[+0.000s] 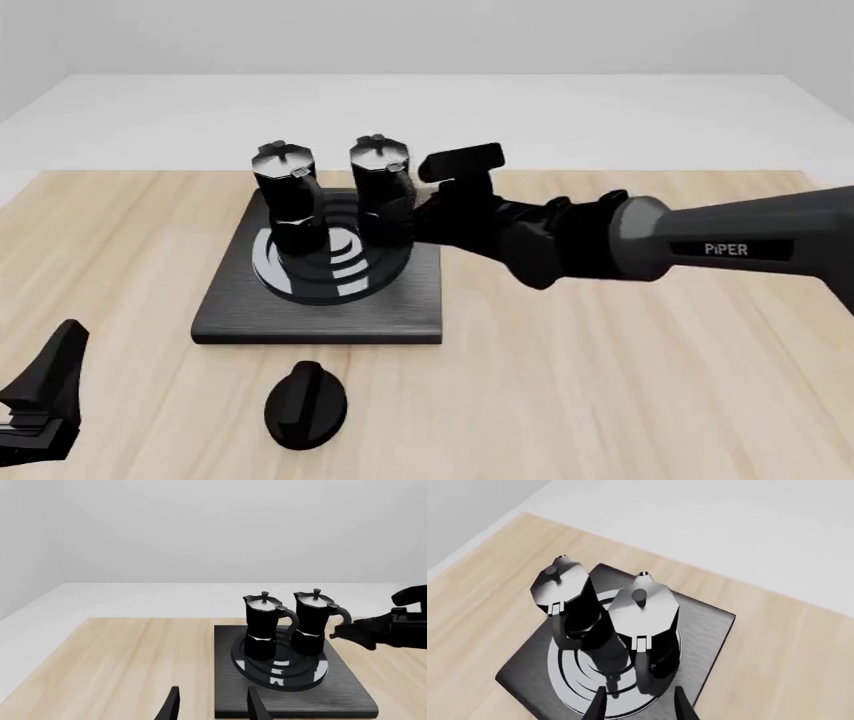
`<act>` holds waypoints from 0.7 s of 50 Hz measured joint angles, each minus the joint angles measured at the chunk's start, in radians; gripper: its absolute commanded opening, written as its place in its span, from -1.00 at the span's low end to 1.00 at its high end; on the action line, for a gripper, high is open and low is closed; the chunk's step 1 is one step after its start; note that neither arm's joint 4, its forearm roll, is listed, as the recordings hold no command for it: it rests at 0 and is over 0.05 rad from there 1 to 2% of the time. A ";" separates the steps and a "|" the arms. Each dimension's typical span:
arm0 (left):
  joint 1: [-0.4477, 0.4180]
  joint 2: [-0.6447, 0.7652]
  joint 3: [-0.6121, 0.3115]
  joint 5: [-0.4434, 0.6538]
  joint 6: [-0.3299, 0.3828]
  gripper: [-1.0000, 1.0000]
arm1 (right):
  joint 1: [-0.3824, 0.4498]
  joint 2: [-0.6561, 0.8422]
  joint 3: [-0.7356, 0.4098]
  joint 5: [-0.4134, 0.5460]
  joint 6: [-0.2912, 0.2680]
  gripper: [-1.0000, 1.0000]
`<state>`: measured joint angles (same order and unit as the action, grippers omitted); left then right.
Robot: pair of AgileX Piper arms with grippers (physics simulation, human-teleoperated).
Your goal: Put both moka pots on the stove.
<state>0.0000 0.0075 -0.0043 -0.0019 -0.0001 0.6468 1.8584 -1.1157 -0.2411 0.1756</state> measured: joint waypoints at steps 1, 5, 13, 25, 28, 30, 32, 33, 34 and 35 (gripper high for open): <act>0.000 0.000 0.000 0.000 0.000 1.00 | 0.001 -0.006 0.009 -0.003 0.000 1.00; 0.000 0.000 0.000 0.000 0.000 1.00 | 0.008 -0.034 0.045 -0.012 0.002 1.00; 0.000 0.000 0.000 0.000 0.000 1.00 | 0.010 -0.105 0.127 -0.033 0.005 1.00; 0.000 0.000 0.000 0.000 0.000 1.00 | -0.014 -0.234 0.275 -0.070 0.008 1.00; 0.000 0.000 0.000 0.000 0.000 1.00 | -0.026 -0.271 0.315 -0.081 0.008 1.00; 0.000 0.000 0.000 0.000 0.000 1.00 | -0.036 -0.300 0.345 -0.086 0.008 1.00; 0.000 0.000 0.000 0.000 0.000 1.00 | -0.046 -0.331 0.373 -0.089 0.011 1.00; 0.000 0.000 0.000 0.000 0.000 1.00 | -0.051 -0.347 0.387 -0.090 0.012 1.00; 0.000 0.000 0.000 0.000 0.000 1.00 | -0.056 -0.364 0.401 -0.091 0.013 1.00; 0.000 0.000 0.000 0.000 0.000 1.00 | -0.062 -0.383 0.416 -0.092 0.013 1.00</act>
<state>0.0000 0.0074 -0.0043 -0.0019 -0.0001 0.5852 1.4759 -0.6996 -0.3333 0.1888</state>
